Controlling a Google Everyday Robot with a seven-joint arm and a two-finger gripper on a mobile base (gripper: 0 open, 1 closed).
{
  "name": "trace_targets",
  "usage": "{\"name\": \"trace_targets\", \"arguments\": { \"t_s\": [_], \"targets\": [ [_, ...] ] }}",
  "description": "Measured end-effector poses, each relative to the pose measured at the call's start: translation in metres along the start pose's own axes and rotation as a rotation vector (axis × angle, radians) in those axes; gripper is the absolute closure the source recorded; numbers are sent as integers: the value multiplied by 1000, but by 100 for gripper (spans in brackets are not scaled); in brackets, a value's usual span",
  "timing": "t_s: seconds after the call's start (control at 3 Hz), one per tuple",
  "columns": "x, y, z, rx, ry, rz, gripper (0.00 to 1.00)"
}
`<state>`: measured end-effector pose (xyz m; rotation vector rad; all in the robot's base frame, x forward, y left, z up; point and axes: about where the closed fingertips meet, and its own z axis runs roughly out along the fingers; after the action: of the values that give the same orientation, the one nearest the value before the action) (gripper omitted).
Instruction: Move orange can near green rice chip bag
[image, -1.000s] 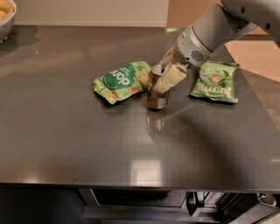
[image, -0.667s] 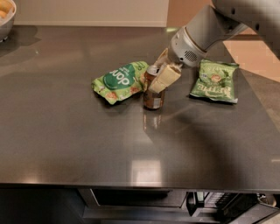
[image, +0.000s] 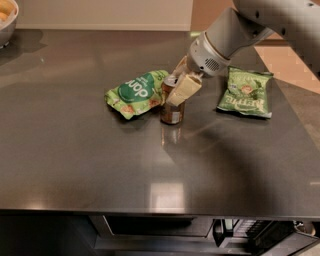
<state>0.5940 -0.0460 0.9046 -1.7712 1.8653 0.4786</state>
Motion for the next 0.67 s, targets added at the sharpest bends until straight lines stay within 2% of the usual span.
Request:
{"name": "trace_targets", "arguments": {
  "t_s": [0.67],
  "targets": [
    [-3,-4,5,-6,-9,-8,14]
  ]
}}
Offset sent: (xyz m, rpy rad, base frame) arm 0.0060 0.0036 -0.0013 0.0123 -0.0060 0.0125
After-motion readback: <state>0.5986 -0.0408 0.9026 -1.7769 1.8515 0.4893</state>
